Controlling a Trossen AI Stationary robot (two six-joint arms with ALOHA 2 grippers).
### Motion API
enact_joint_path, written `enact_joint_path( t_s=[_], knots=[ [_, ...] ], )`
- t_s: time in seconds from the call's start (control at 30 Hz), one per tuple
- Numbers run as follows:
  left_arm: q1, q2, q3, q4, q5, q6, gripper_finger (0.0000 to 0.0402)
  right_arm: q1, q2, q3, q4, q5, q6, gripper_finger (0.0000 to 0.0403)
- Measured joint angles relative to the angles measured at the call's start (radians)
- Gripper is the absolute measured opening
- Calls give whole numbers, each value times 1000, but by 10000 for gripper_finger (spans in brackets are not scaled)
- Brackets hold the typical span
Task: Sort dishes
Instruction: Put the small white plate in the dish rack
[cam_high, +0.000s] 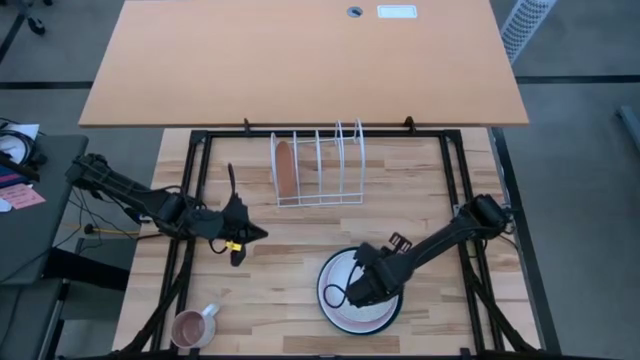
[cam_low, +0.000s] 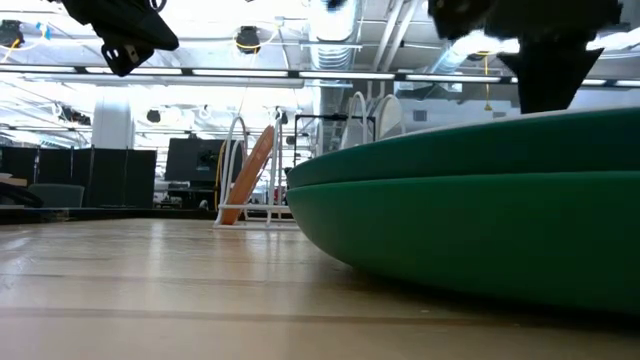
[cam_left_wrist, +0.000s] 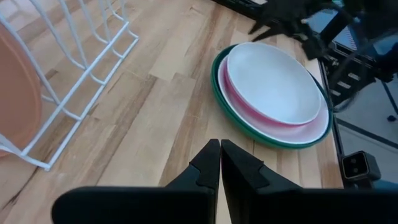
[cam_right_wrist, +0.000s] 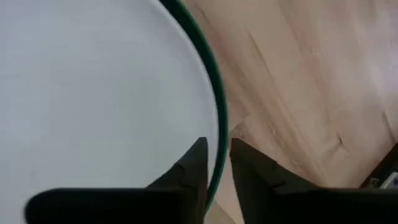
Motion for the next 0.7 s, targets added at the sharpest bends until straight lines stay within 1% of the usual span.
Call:
enact_joint_path(
  t_s=[0.17,0.23,0.33,0.43,0.5,0.57,0.67,0.7],
  knots=[
    [-1,0,0,0,1,5,11,-16,0,-38,56,-18,-37,120],
    [-1,0,0,0,1,10,11,-16,0,-51,75,-25,-54,124],
    [-1,0,0,0,1,19,11,-20,0,-67,74,-26,-55,121],
    [-1,0,0,0,1,19,11,-23,0,-71,71,-28,-55,107],
    [-1,0,0,0,1,19,11,-26,0,-71,70,-28,-57,90],
    [-1,0,0,0,1,19,11,-28,0,-71,70,-28,-59,66],
    [-1,0,0,0,1,19,11,-28,0,-71,73,-28,-76,20],
    [-1,0,0,0,1,19,11,-28,0,-71,74,-27,-79,11]
  ],
)
